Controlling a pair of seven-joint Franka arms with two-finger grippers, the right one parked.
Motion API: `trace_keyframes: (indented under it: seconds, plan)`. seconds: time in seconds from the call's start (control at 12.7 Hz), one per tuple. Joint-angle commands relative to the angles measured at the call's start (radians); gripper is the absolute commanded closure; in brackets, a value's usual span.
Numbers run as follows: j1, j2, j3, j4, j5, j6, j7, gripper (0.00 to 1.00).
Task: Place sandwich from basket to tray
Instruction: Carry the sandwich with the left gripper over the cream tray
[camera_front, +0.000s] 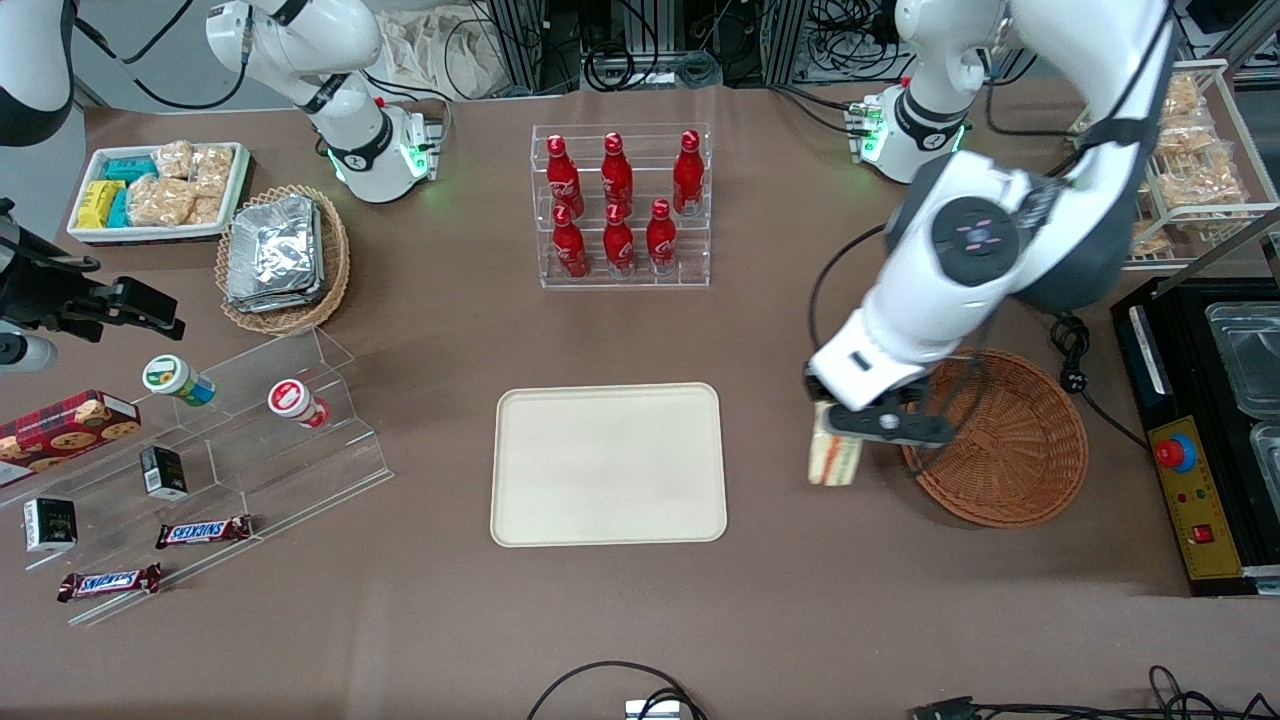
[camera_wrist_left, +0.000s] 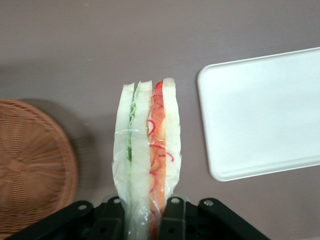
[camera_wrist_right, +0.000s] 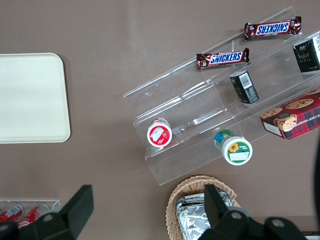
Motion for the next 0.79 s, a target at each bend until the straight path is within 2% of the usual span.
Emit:
trace_keyframes:
  seconds: [0.0, 0.24, 0.71]
  plan:
    - [-0.108, 0.182, 0.001, 0.195, 0.093, -0.044, -0.146, 0.83]
    - [-0.206, 0.332, 0.004, 0.306, 0.168, -0.031, -0.22, 0.83]
    - [-0.274, 0.469, 0.007, 0.352, 0.202, 0.078, -0.338, 0.83]
